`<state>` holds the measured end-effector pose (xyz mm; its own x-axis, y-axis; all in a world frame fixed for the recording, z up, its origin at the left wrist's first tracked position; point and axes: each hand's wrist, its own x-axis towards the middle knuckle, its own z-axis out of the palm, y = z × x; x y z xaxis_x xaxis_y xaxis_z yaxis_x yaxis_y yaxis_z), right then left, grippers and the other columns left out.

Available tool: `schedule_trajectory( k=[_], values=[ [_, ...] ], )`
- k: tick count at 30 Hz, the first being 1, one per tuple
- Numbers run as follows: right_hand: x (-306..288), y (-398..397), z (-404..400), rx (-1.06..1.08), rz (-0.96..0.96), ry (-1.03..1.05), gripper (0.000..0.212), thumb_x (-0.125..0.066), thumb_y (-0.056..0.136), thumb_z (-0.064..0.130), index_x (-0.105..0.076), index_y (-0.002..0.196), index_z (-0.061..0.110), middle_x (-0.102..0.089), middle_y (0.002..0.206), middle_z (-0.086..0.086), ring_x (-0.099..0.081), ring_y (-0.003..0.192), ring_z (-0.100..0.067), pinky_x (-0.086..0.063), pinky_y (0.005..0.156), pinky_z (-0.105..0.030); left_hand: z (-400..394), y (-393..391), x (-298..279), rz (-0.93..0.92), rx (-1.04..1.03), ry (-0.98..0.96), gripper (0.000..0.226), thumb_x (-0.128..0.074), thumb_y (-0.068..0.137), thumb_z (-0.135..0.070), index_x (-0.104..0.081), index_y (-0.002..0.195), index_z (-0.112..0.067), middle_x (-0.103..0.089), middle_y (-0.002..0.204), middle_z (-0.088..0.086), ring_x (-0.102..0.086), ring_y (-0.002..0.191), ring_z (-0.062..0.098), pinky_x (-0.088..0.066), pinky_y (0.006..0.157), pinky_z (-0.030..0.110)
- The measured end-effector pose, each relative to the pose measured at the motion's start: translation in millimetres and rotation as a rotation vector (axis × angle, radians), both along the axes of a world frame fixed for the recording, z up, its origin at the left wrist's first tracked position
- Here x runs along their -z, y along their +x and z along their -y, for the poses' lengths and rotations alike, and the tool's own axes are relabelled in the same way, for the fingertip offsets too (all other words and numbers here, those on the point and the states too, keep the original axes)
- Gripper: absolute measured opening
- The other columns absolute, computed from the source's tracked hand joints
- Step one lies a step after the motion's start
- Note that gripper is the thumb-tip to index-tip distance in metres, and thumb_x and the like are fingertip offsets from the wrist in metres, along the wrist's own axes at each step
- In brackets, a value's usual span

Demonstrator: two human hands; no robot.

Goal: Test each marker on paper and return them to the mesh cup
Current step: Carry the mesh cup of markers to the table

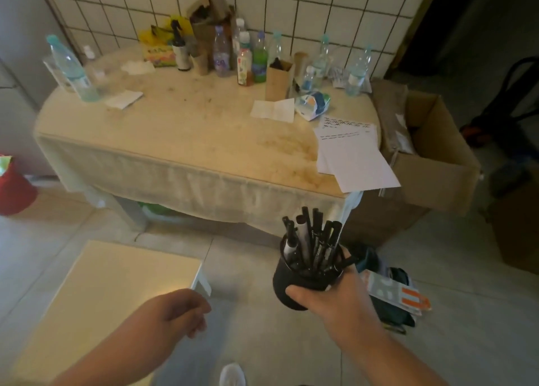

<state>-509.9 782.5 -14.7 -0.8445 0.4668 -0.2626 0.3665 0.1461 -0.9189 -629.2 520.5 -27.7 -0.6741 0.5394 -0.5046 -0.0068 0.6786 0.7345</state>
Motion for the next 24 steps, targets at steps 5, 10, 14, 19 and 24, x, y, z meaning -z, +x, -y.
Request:
schedule_trajectory(
  k=[5,10,14,19,24],
  values=[
    [-6,-65,-29,0.033,-0.003,-0.016,0.060,-0.089,0.067,0.006,-0.059,0.108,0.037,-0.067,0.092,0.041,-0.058,0.089,0.024,-0.042,0.064,0.002,-24,-69,4,0.045,-0.032,-0.004,0.029,-0.060,0.092,-0.009,-0.072,0.080,-0.032,-0.076,0.080,0.003,-0.068,0.068,0.014,-0.051,0.068,0.026],
    [-1,-135,-79,-0.013,-0.015,-0.007,0.058,-0.085,0.068,-0.002,-0.061,0.107,0.032,-0.069,0.089,0.038,-0.061,0.088,0.022,-0.041,0.066,0.003,-61,-132,16,0.091,-0.049,-0.058,0.021,-0.059,0.092,-0.003,-0.073,0.083,-0.017,-0.075,0.079,0.007,-0.068,0.067,0.015,-0.050,0.063,0.017],
    [15,-202,-130,-0.045,-0.005,0.014,0.062,-0.091,0.062,0.017,-0.061,0.113,0.035,-0.072,0.100,0.029,-0.064,0.098,0.010,-0.048,0.080,-0.013,-102,-188,14,0.066,-0.097,-0.093,0.027,-0.062,0.090,-0.012,-0.070,0.079,-0.034,-0.075,0.079,0.004,-0.068,0.069,0.014,-0.052,0.071,0.027],
    [7,-284,-179,-0.083,-0.014,-0.006,0.064,-0.091,0.061,0.013,-0.064,0.115,0.032,-0.075,0.098,0.021,-0.067,0.094,0.006,-0.054,0.083,-0.023,-152,-246,-7,0.016,-0.070,-0.147,0.023,-0.064,0.090,-0.021,-0.065,0.086,-0.044,-0.075,0.078,-0.009,-0.068,0.073,0.004,-0.053,0.077,0.023],
    [7,-354,-198,-0.115,-0.061,-0.005,0.063,-0.090,0.059,0.019,-0.065,0.114,0.036,-0.076,0.100,0.017,-0.069,0.097,0.001,-0.057,0.086,-0.029,-175,-295,-11,-0.005,-0.103,-0.155,0.025,-0.065,0.089,-0.021,-0.065,0.085,-0.046,-0.075,0.079,-0.013,-0.067,0.073,0.000,-0.053,0.081,0.021]
  ],
)
